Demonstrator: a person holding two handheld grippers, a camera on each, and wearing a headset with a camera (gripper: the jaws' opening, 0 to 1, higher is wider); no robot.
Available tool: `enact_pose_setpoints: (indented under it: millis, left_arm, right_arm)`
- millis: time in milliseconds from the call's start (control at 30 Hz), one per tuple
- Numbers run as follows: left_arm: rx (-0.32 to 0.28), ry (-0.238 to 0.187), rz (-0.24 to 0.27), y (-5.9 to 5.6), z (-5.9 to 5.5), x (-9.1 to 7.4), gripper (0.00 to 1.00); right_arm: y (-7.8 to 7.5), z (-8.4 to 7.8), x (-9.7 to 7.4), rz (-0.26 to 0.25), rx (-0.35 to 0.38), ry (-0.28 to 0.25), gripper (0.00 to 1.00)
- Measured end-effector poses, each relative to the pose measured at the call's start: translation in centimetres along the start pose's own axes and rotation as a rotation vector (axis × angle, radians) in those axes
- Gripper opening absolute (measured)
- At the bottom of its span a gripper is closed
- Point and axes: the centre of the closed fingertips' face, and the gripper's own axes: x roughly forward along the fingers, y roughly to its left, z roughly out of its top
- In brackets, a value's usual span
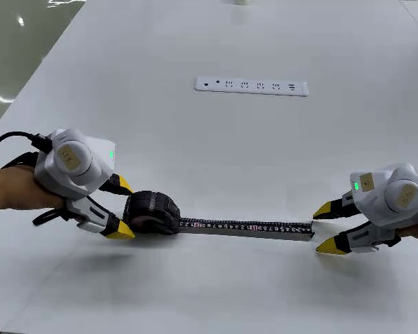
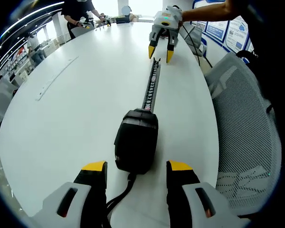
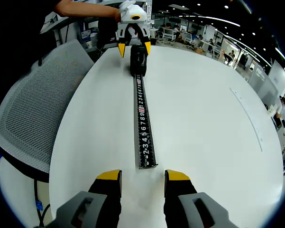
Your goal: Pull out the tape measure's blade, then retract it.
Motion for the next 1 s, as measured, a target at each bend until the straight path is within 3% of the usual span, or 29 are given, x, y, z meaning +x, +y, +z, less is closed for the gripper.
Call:
enact_pose_setpoints:
  millis: [533,1000]
  left_arm:
    - [-0.109,-0.032,0.034,-1.6,-1.1,-0.6,0.70]
    - [-0.206,-0.102,0.084,-3.1,-1.4,-0.8,0.81]
  right_arm:
    - [1.5,-0.4,-0.5,-0.029,0.058,-0.013,0.53]
    - [2.8,-0.1,-0.7,-0.076,0.144,-0.058,0.66]
